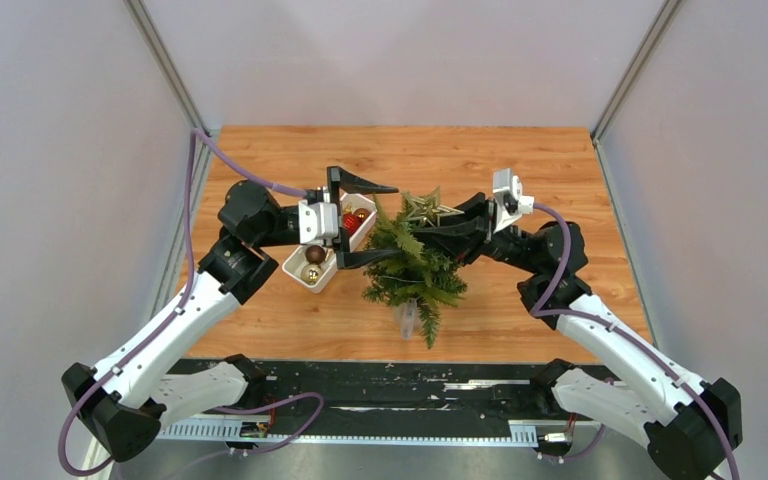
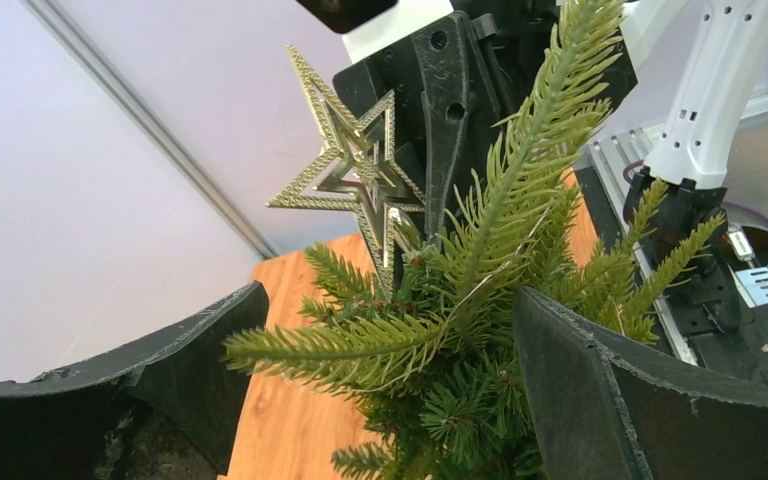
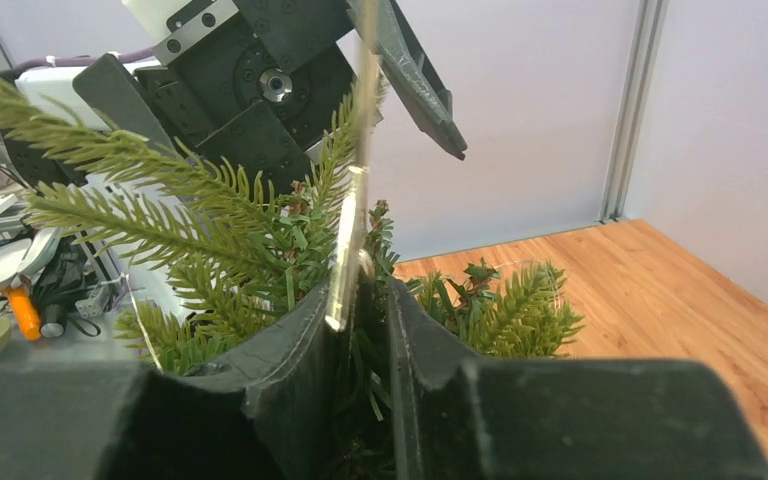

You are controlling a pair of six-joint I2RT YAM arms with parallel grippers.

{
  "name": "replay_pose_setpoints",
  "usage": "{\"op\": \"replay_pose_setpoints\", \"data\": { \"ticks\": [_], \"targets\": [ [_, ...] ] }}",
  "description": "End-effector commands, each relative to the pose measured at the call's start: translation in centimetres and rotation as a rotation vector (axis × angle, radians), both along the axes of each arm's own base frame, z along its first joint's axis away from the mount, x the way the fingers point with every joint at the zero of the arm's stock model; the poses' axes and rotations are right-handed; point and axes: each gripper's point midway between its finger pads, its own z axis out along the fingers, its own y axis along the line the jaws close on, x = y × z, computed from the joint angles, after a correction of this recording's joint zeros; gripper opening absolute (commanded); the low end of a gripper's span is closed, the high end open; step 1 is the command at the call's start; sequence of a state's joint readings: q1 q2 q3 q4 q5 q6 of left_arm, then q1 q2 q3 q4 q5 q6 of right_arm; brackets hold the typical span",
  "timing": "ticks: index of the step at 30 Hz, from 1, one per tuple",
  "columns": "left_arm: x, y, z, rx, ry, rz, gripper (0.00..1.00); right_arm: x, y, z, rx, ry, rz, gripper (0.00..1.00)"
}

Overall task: Decorate the small christmas tree
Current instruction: Place the decoration item on the Christmas tree.

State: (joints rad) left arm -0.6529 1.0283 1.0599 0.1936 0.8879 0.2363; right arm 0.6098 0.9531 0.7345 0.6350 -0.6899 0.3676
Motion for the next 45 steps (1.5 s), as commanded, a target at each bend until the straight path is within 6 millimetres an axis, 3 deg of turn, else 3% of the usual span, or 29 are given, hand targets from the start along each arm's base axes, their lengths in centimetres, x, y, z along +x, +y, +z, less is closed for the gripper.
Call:
{"op": "replay_pose_setpoints", "data": {
  "ticks": [1,14,32,45],
  "targets": [
    [-0.4,0.6,1.9,-0.037,-0.074,0.011,0.99,-0.4,0.4,-1.0,-0.056,0.039,0.033,0.28],
    [-0.4,0.5,1.8,-0.037,-0.085,0.011,1.0,-0.8,0.3,0.1,-0.065,0.025,0.042,0.59],
    [-0.3,0.4,1.9,-0.041,-0.097,0.008,1.0,-0.9,-0.2,0.9,-0.083,0.003,0.012,0.72],
    [-0.2,0.4,1.9,-0.039,-0.1,0.01,0.99,-1.0,-0.5,1.5,-0.101,-0.022,0.0,0.75]
  ]
}}
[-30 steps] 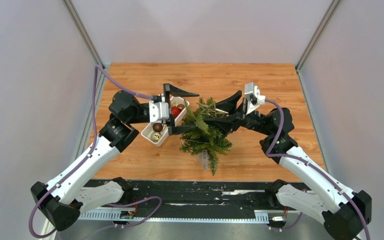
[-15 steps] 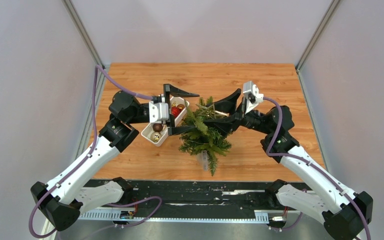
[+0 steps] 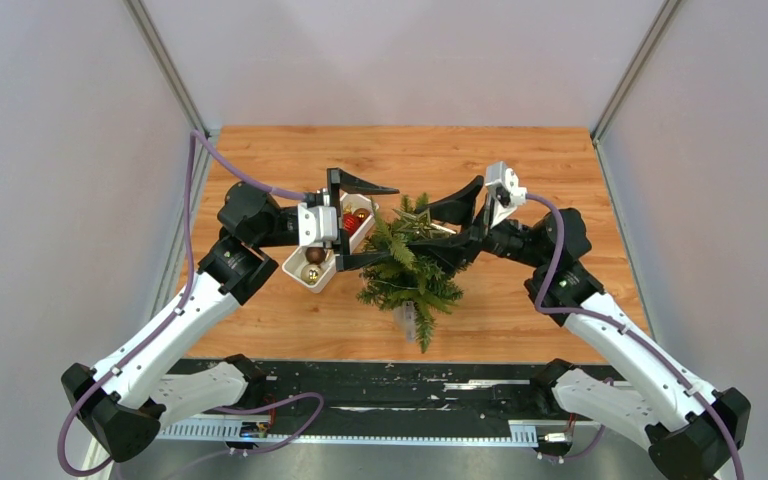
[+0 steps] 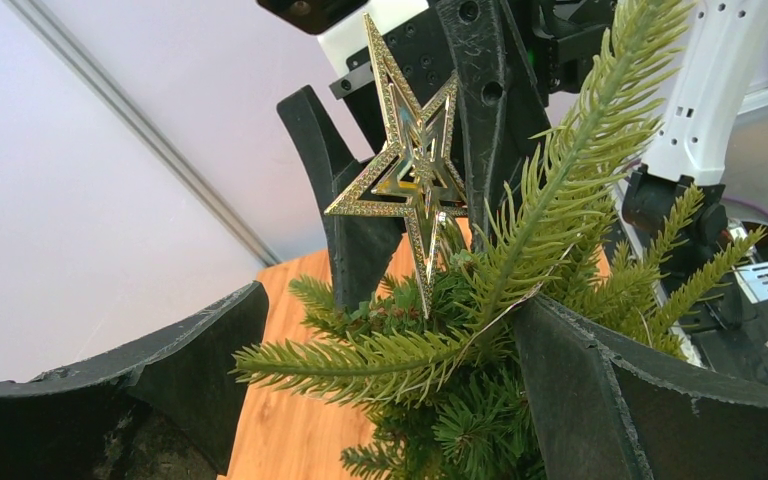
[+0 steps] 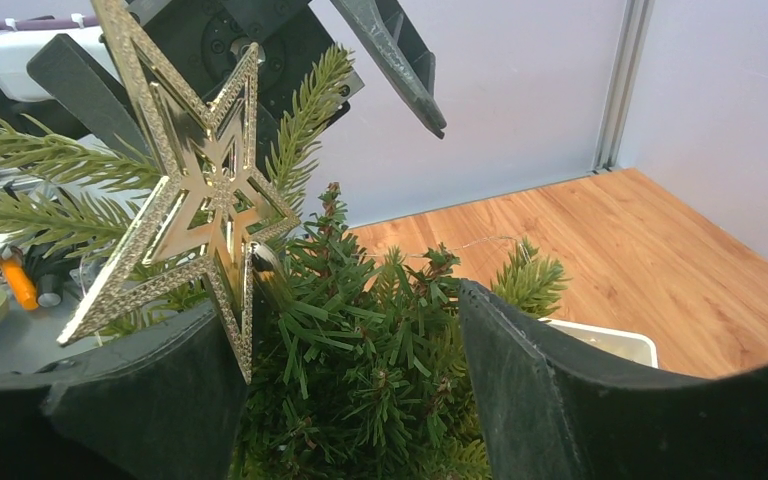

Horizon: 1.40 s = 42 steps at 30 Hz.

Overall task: Decorate the small christmas tree
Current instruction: Place the decoration item on the Christmas tree.

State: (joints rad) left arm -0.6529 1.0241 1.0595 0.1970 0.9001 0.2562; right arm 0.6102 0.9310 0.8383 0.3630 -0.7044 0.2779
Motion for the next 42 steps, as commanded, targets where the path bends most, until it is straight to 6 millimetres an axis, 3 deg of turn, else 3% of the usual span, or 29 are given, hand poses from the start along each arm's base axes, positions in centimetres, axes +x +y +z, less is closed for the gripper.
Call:
{"op": "replay_pose_setpoints", "data": {
  "ticks": [1,42],
  "targets": [
    [0.0,0.4,1.7,-0.037,-0.073,0.019,0.99,-1.1,-0.4,1.7,0.004,-0.057,0.014,0.75],
    [0.1,0.4,1.3,-0.02,-0.073,0.02,0.98,-0.7,-1.7,3.7,0.009,-0.106,-0.076,0.82]
  ]
}}
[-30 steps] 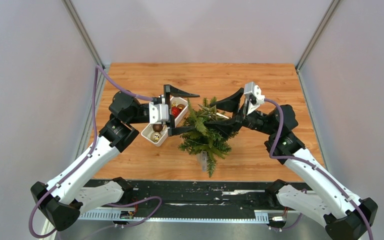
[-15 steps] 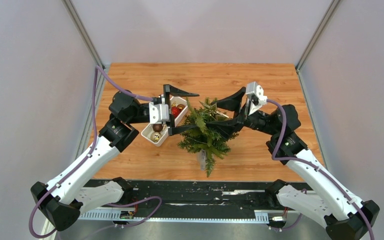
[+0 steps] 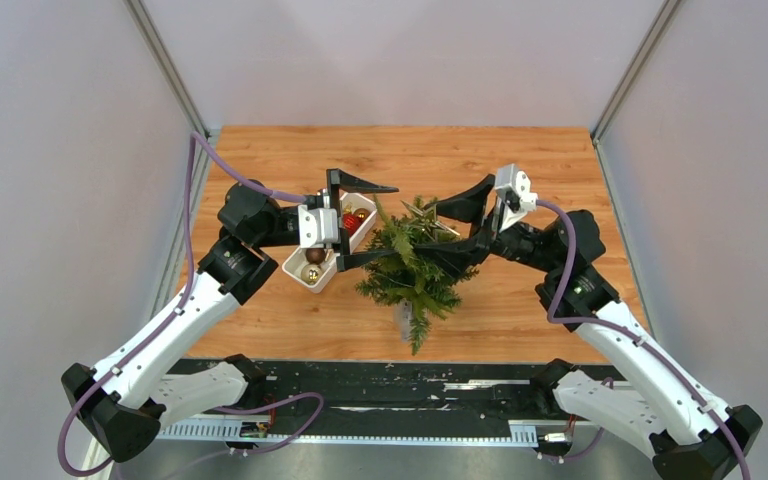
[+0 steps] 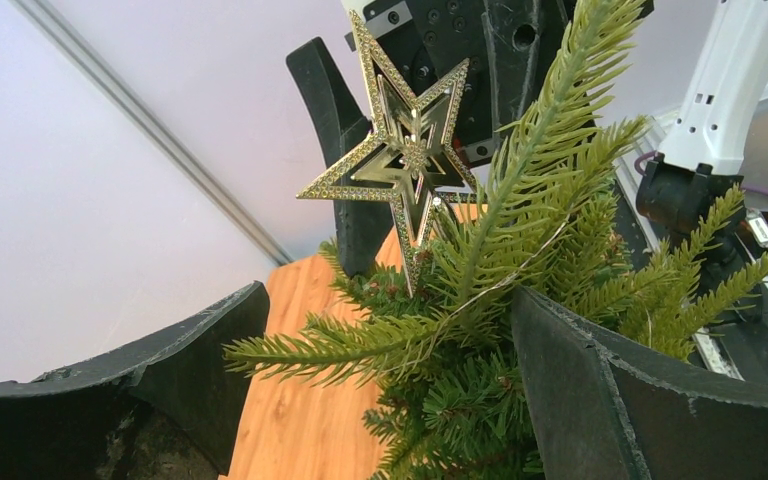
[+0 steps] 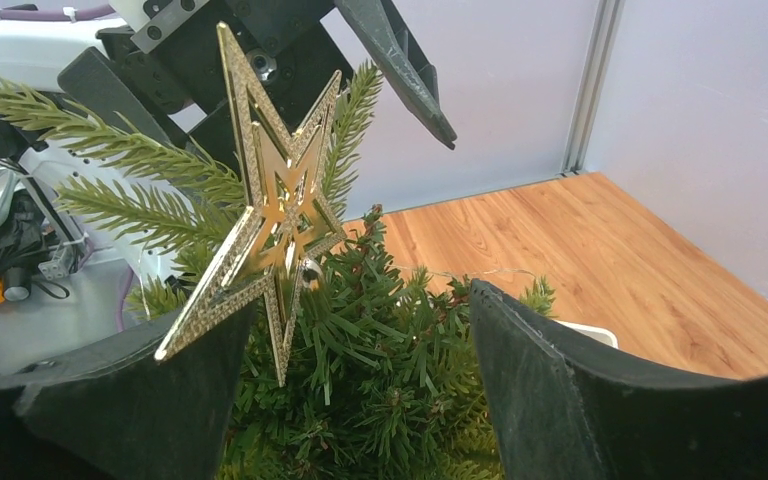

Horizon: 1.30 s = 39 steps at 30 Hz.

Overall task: Decorate the small christmas tree
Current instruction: Place the decoration item on the Christmas tree.

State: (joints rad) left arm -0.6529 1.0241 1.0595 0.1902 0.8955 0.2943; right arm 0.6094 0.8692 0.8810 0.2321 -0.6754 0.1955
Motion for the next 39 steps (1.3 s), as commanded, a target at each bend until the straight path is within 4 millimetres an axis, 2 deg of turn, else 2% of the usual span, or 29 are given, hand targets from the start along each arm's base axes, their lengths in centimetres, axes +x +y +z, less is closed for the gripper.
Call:
{"op": "replay_pose_setpoints", "data": {
  "ticks": [1,9,24,32,39],
  "targets": [
    [-0.2,0.3,1.3,-0.023,-0.043,0.01,0.98,-0.1,-0.5,2.6,0.037,-0.055,-0.03,0.82],
    [-0.2,0.4,1.3,-0.024,-0.045,0.009,0.98,0.4,-0.4,3.5,0.045,-0.071,-0.046,0.81],
    [-0.1,0.4,1.1,-0.022,-0.053,0.014,0.98,-0.8,-0.3,4.5,0.047,-0.07,0.014,0.82],
    [-0.3,0.6,1.2,-0.023,-0.059,0.017,0.99,-1.3,-1.1,7.0,0.092,-0.108,-0.012,0.82],
    [-0.4,0.7,1.1,-0.027,-0.063,0.02,0.99,-0.9,-1.0,7.4,0.103,-0.103,-0.024,0.82]
  ]
}}
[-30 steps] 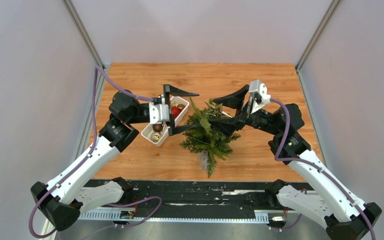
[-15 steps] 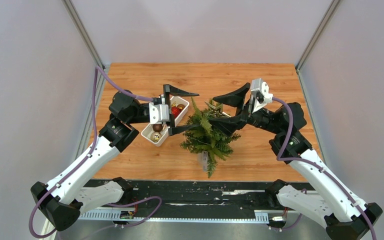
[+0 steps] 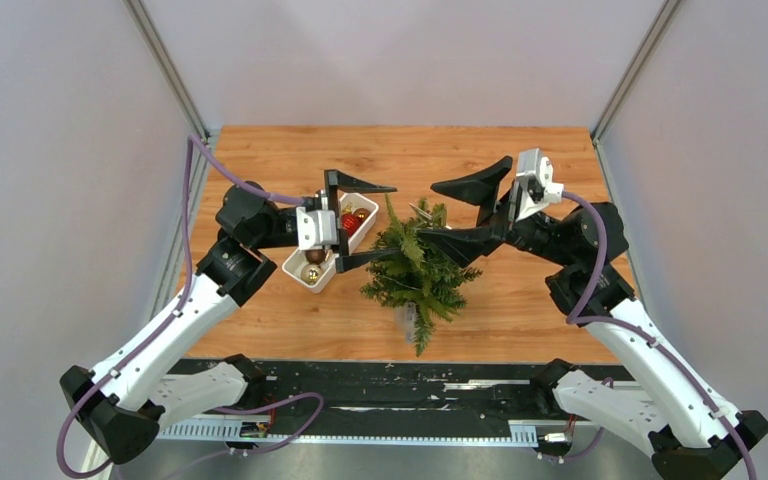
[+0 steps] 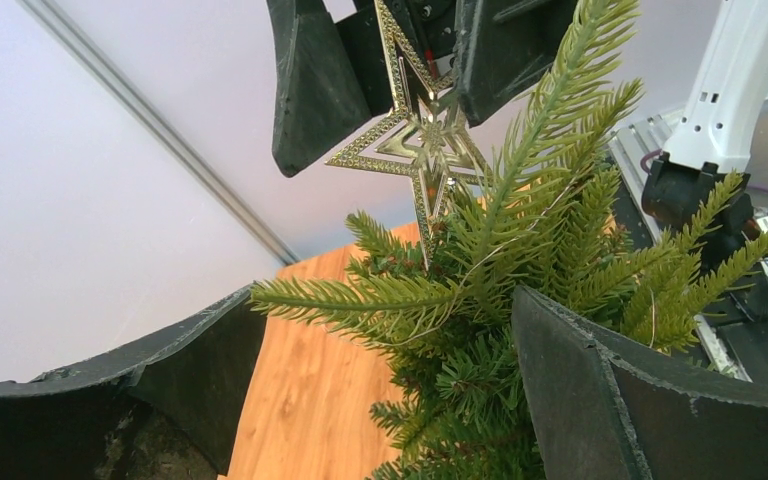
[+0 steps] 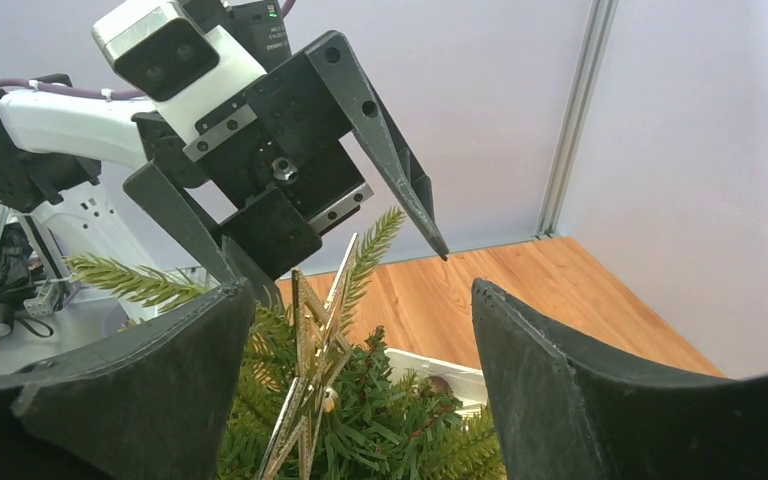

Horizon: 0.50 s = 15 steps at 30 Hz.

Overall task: Decorate the small christmas tree
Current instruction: Place the decoration item on the Christmas tree.

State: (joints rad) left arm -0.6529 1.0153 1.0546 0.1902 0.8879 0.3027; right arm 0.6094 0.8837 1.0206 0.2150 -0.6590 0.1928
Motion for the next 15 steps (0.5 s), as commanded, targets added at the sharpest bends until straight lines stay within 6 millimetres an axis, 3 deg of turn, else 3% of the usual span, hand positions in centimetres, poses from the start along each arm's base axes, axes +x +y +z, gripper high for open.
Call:
{"op": "replay_pose_setpoints", "data": {
  "ticks": [1,8,15],
  "targets": [
    [-0.4,0.6,1.1,-0.024,-0.055,0.014,0.99,-0.4,-0.3,2.1,0.043,-0.015,-0.005,0.82],
    [-0.7,1.0,1.3,-0.032,-0.064,0.025,1.0,-0.1,0.2,4.0,0.065,-0.004,0.017,0.83],
    [-1.5,2.0,1.4,-0.029,-0.071,0.044,1.0,-1.5,-0.1,7.3,0.128,-0.037,0.069,0.85]
  ]
}}
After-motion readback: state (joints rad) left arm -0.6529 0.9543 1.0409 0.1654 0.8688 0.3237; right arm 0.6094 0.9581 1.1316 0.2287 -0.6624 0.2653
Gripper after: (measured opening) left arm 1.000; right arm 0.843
